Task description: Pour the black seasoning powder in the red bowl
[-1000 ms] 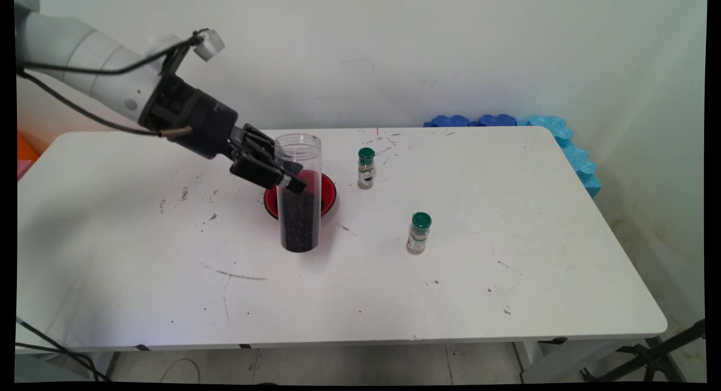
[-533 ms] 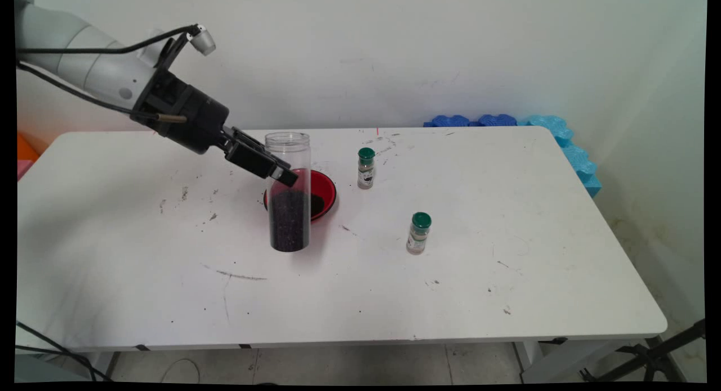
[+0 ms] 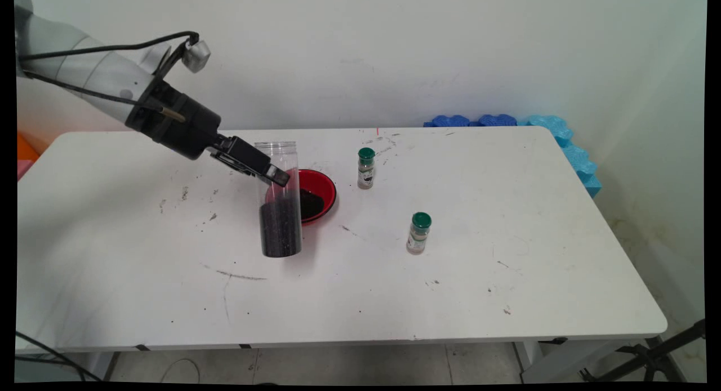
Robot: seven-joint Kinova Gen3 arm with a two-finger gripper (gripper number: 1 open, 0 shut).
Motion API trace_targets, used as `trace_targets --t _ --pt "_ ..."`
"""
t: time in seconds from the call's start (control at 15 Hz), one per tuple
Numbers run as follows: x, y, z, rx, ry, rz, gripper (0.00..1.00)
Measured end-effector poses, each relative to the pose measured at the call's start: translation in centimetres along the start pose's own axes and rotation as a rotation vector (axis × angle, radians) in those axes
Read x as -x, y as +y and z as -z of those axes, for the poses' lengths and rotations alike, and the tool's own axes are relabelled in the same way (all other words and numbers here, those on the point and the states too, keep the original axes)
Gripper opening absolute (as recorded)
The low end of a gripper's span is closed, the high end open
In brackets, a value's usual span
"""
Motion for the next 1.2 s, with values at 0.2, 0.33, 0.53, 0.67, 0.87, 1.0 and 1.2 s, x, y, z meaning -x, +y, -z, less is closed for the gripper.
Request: trace_targets --t 0.2,0.33,0.53,0.67,0.87,1.0,1.2 --pt "0.2 -1.3 -0.1 -0.006 0.006 0.142 0.0" --pt "0.4 -2.1 -0.2 -0.011 0.014 0.238 0.0" --pt "0.6 -3.1 -0.6 -0.013 0.025 0.367 0.0" --pt "0.5 -3.7 -1.0 -0.007 0.031 0.443 0.0" --pt "0.4 -4.4 -1.6 0.011 0.04 0.554 0.0" --pt "0.3 -4.8 -1.9 0.026 0.041 0.627 0.0" --pt "0.2 -5.4 -2.3 0.046 0.045 0.729 0.0"
